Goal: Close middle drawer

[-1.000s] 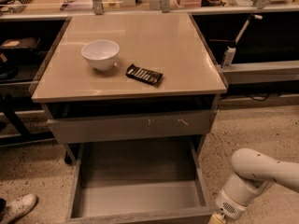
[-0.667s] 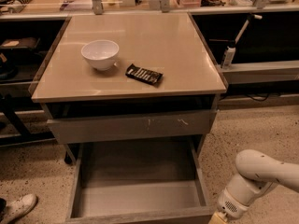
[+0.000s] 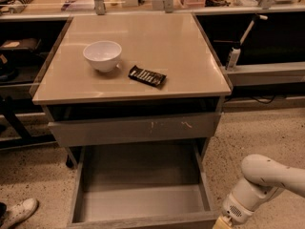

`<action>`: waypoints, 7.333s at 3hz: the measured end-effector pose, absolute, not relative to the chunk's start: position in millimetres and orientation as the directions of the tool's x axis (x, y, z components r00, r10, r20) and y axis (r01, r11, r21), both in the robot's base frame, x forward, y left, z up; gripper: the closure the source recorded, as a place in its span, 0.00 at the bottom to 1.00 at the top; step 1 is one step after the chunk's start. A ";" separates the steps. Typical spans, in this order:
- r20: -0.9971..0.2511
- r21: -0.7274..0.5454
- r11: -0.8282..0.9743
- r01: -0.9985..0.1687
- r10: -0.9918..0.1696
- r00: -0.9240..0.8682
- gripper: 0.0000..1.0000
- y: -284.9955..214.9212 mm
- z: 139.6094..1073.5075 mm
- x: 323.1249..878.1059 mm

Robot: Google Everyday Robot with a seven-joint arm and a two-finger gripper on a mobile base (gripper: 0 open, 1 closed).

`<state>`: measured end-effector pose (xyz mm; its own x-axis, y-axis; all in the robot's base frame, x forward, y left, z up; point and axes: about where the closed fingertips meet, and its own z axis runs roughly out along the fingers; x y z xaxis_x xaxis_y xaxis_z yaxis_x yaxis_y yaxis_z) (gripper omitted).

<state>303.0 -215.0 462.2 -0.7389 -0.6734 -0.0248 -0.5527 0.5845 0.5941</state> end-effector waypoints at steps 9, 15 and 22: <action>-0.099 0.443 0.750 -0.491 -0.503 -0.858 1.00 -229.8 428.4 405.2; -0.232 0.337 0.844 -0.417 -0.355 -0.906 1.00 -242.0 437.6 513.8; -0.341 0.268 0.928 -0.261 -0.162 -0.926 1.00 -247.1 430.6 604.7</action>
Offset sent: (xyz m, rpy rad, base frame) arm 0.0234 0.0094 -0.0320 -0.0291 -0.0453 -0.0971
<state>604.7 -247.1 430.6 -0.9261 -0.1618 -0.3409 -0.2606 0.9276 0.2678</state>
